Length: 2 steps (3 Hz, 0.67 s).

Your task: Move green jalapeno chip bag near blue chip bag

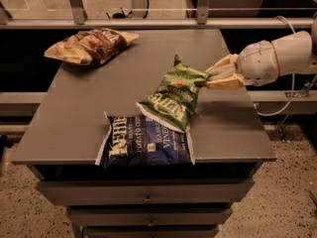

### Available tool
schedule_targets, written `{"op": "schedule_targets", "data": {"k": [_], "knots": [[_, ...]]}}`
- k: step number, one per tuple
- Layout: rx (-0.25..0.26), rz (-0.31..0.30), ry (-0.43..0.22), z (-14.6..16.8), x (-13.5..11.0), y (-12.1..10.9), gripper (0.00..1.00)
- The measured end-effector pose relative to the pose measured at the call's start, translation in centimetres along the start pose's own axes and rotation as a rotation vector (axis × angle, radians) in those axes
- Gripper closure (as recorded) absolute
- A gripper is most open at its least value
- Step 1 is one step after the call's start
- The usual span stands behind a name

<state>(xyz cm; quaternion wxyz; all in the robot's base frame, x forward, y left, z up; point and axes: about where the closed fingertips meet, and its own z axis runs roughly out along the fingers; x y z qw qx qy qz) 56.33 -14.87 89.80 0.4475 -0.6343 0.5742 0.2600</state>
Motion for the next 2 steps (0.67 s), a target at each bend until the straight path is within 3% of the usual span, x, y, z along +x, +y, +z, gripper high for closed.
{"op": "schedule_targets", "data": {"k": [2], "knots": [[-0.025, -0.032, 0.024, 0.26, 0.78, 0.49, 0.14]]}}
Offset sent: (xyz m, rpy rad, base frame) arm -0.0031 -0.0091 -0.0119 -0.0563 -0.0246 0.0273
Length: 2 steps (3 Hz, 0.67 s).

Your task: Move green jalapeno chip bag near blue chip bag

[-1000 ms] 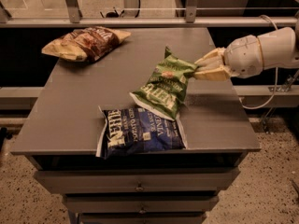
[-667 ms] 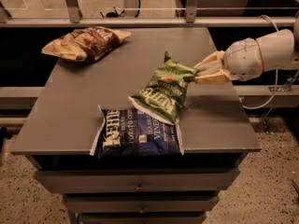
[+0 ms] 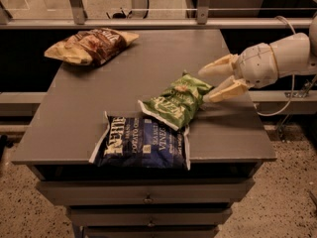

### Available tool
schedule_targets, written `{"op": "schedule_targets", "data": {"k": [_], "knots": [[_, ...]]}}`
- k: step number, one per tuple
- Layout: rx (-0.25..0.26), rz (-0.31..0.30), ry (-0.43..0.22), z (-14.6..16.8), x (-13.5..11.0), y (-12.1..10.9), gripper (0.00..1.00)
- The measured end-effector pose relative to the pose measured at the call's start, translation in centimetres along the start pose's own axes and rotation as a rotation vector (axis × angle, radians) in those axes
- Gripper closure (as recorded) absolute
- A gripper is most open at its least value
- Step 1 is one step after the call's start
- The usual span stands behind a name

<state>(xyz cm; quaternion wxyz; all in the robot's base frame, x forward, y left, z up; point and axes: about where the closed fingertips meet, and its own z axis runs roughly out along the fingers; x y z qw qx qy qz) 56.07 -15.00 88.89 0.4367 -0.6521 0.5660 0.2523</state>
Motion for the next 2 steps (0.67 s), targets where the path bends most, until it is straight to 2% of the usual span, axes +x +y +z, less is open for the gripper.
{"op": "schedule_targets", "data": {"k": [1, 2], "knots": [[0.026, 0.001, 0.031, -0.7, 0.6, -0.3, 0.0], [0.13, 0.019, 0.11, -4.1, 2.5, -1.9, 0.0]]}}
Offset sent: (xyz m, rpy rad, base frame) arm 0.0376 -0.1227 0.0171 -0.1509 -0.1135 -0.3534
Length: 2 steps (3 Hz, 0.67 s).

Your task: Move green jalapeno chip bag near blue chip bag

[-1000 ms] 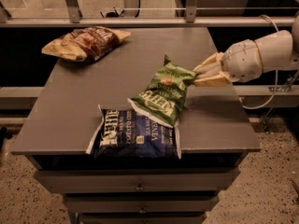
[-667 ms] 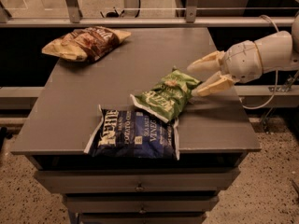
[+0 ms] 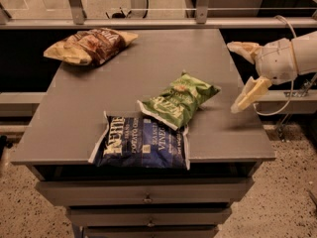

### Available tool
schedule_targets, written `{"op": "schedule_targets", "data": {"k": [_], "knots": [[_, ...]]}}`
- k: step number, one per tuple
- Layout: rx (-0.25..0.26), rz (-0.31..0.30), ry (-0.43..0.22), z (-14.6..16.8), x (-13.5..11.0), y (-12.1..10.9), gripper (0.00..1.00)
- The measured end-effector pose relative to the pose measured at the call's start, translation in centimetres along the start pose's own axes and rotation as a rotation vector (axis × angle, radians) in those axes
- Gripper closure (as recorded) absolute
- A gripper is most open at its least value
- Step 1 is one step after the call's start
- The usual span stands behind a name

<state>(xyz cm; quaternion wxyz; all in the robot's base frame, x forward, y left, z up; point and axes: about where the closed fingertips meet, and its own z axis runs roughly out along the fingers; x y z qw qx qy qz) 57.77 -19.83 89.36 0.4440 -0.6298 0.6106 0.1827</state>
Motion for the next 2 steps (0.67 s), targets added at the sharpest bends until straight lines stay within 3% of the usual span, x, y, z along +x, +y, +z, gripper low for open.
{"op": "schedule_targets", "data": {"k": [1, 2], "knots": [[0.187, -0.002, 0.116, -6.4, 2.3, -3.2, 0.0], [0.162, -0.002, 0.1, -5.3, 2.0, -2.9, 0.0]]}}
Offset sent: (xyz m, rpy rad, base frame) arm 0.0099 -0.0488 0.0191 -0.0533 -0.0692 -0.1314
